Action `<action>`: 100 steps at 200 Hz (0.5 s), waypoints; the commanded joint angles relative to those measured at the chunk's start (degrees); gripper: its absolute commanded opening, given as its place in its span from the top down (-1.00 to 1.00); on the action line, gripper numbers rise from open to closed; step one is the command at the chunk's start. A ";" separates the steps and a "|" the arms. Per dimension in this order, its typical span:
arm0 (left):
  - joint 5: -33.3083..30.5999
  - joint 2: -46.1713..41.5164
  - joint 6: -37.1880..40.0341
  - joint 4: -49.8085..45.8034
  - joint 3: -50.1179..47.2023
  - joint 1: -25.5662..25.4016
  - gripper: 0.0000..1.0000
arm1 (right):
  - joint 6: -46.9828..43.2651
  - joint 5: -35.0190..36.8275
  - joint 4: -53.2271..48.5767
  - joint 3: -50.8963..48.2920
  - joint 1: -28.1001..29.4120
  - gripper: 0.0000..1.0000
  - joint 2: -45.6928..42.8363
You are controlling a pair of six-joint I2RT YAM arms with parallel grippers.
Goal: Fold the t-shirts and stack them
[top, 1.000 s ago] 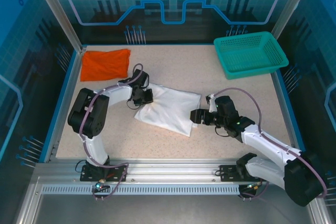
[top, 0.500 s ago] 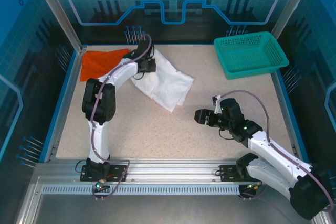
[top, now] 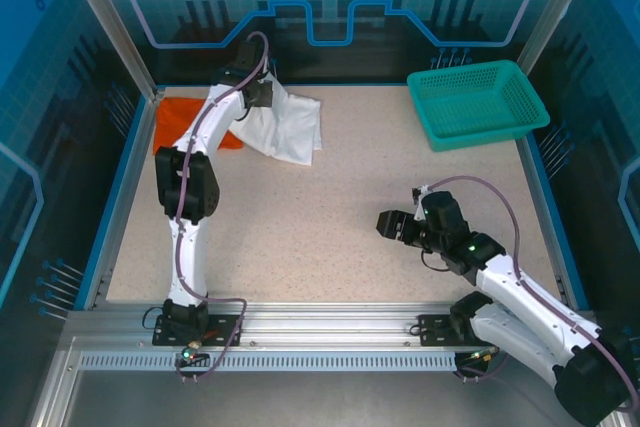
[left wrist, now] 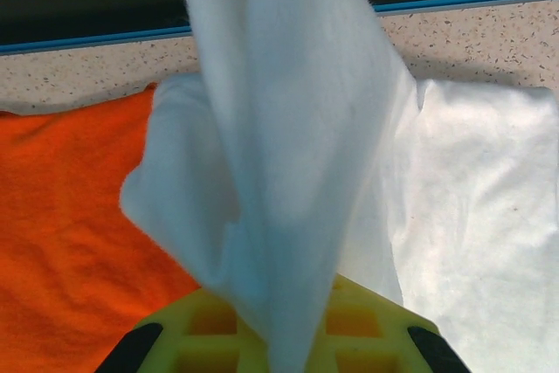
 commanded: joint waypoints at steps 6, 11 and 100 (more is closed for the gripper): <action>-1.37 0.36 1.99 -6.08 6.03 2.28 1.00 | 0.89 0.63 -0.79 0.07 0.55 -0.48 1.28; -0.58 0.32 1.65 -7.03 7.05 2.81 1.00 | 0.86 0.50 -0.70 0.09 0.51 -0.48 1.52; 0.27 -0.35 6.65 -11.53 12.99 8.18 1.00 | 0.01 -0.76 -2.34 2.70 0.65 -0.47 4.19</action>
